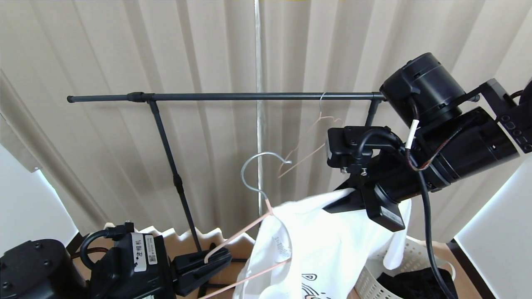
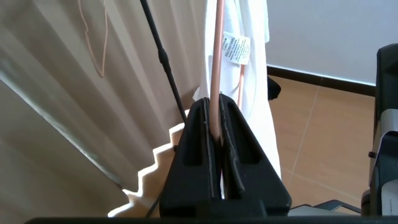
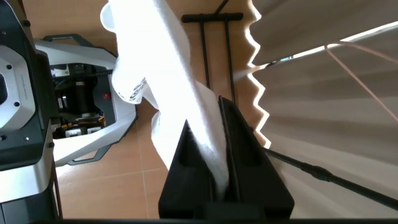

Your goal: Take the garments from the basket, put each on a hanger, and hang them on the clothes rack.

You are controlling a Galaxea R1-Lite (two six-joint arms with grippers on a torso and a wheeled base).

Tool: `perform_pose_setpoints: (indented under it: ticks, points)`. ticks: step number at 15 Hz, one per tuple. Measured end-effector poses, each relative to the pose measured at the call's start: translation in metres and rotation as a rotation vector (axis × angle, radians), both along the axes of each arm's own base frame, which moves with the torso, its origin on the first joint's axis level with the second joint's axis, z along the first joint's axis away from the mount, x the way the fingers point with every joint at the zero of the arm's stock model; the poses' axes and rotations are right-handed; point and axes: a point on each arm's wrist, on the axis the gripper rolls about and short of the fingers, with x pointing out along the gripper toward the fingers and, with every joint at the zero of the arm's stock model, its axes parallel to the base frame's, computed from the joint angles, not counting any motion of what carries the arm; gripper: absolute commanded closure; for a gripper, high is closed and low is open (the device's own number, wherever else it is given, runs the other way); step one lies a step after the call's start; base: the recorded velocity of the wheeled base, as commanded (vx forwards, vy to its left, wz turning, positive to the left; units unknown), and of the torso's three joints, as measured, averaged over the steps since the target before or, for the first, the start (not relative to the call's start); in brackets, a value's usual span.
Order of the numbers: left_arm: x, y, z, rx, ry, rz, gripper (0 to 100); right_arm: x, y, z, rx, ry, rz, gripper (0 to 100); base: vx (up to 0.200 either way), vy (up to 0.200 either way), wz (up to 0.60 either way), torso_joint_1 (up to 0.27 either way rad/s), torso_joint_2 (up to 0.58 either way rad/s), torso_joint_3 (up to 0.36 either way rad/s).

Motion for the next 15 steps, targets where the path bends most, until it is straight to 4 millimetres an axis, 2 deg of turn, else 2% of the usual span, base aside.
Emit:
perform_pose_setpoints:
  ticks: [12, 13, 15]
  points:
    - [0.001, 0.001, 0.000, -0.011, 0.022, 0.007, 100, -0.009, -0.004, 0.010, 0.023, -0.017, -0.013, 100, 0.000, 0.000, 0.00, 0.000, 0.00, 0.000]
    - [0.001, 0.001, -0.001, -0.010, 0.025, 0.007, 0, -0.011, -0.004, 0.011, 0.020, -0.022, -0.014, 100, 0.000, 0.000, 0.00, 0.000, 0.00, 0.000]
    - [0.001, 0.001, -0.001, -0.016, 0.041, 0.009, 0, -0.013, -0.006, 0.011, 0.016, -0.028, -0.018, 100, 0.000, 0.000, 0.00, 0.000, 0.00, 0.000]
